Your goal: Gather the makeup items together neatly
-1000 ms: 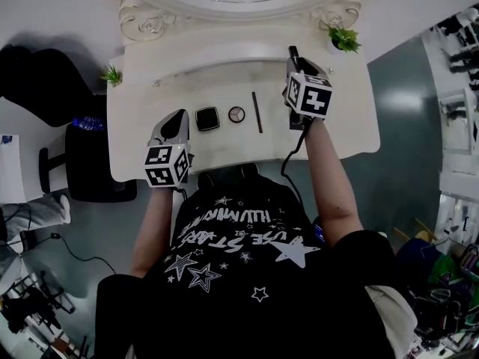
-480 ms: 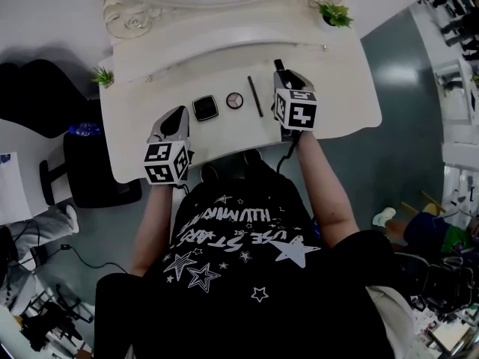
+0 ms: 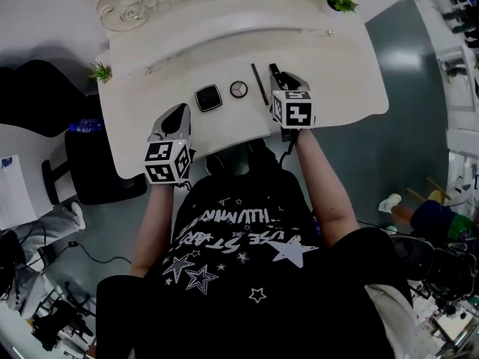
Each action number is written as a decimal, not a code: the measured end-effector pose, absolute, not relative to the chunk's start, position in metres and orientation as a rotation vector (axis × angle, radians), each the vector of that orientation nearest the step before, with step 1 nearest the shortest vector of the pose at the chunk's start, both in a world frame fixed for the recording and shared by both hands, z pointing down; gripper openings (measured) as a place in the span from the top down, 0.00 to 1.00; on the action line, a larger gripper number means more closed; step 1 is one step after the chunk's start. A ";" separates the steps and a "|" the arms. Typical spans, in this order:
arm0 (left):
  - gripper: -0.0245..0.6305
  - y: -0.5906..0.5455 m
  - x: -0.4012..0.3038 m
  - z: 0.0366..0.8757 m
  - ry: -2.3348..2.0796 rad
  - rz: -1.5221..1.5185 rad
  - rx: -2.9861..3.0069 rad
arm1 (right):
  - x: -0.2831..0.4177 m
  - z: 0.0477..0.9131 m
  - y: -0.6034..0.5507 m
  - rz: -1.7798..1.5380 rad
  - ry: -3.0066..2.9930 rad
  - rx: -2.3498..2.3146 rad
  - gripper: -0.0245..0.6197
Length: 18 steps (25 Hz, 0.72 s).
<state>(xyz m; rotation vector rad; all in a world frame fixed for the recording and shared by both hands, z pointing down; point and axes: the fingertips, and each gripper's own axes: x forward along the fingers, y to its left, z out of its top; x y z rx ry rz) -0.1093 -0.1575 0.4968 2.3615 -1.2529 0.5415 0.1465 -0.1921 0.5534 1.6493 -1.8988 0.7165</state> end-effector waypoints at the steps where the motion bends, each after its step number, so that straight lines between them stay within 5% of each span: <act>1: 0.96 -0.156 -0.110 0.498 -1.249 0.543 2.360 | 0.146 0.555 -0.191 0.718 -1.896 1.648 0.76; 14: 0.96 -0.150 -0.133 0.504 -1.215 0.551 2.369 | 0.149 0.577 -0.182 0.735 -1.827 1.614 0.75; 18: 0.96 -0.149 -0.144 0.502 -1.210 0.543 2.378 | 0.153 0.572 -0.179 0.743 -1.812 1.662 0.62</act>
